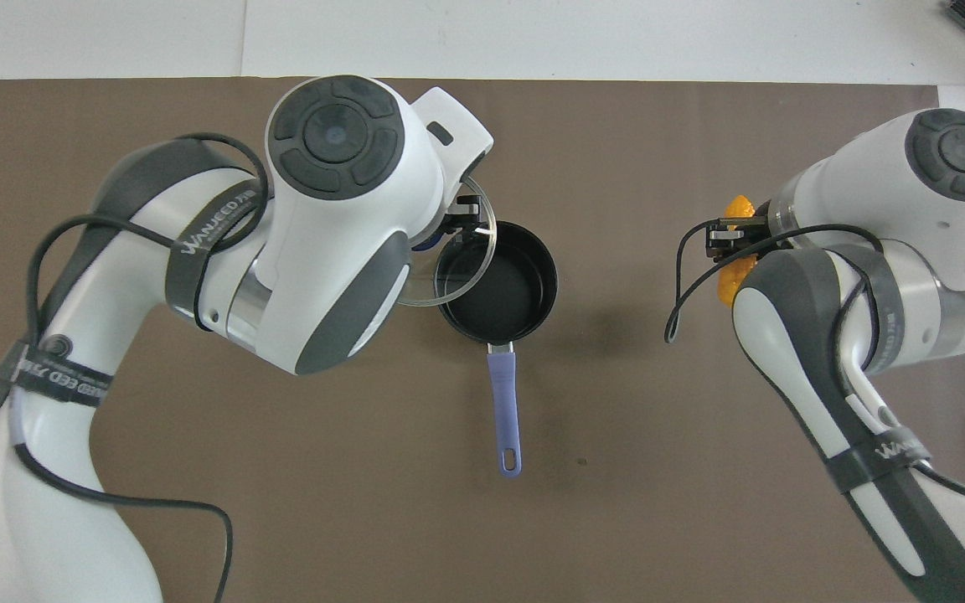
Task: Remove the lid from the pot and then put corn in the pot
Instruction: 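Lift the lid off the pot and set it down beside the left gripper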
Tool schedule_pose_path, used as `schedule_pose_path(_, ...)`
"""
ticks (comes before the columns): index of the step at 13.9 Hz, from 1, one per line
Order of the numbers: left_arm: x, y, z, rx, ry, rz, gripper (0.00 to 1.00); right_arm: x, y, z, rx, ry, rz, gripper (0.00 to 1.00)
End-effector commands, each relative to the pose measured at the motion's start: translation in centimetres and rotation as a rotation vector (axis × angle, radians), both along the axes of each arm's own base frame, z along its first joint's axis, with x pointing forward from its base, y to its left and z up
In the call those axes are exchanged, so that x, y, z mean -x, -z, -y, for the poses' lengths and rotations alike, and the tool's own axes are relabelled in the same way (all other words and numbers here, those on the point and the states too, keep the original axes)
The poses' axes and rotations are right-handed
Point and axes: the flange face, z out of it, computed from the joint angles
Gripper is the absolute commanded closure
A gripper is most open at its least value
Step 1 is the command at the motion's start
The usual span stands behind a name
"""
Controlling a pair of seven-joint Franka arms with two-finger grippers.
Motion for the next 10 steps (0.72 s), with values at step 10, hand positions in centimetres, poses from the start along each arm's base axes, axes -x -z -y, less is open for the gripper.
schedule_pose_path(10, -4.4, 0.5, -19.3, -0.04, 0.081, -0.134, 1.0, -4.2, 0.8, -19.5, -0.082, 0.148, 0.007, 1.0)
